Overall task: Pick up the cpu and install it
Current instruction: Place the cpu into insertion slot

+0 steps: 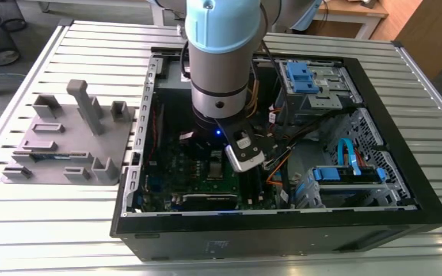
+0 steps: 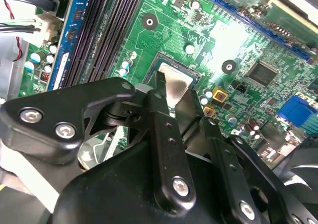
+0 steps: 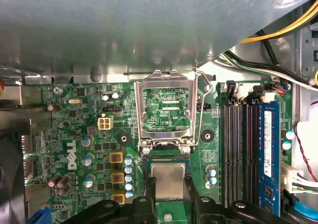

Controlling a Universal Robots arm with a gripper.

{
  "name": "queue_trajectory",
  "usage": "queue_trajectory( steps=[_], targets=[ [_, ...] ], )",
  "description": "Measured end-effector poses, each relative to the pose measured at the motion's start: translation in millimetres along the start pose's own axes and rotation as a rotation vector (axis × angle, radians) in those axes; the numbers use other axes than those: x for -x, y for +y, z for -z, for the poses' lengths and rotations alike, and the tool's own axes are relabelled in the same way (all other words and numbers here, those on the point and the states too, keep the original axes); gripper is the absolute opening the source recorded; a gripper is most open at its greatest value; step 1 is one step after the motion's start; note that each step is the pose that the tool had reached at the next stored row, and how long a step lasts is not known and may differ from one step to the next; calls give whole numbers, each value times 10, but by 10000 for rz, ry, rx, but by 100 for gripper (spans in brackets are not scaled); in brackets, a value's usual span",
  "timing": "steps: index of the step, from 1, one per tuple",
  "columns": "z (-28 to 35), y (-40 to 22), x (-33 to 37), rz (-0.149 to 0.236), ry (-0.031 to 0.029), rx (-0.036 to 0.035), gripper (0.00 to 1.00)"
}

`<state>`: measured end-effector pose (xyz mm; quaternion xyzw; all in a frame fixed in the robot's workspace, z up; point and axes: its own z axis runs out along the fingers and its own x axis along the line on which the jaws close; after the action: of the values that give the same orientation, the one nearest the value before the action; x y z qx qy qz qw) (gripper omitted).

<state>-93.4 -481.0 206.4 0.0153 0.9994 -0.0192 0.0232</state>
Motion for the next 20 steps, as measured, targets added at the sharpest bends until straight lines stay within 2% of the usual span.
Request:
queue_trajectory(
  steps=[5,20],
  targets=[
    [-4,1,40,0,0,1,36],
    [-10,1,19,1,0,-1,36]
  ],
)
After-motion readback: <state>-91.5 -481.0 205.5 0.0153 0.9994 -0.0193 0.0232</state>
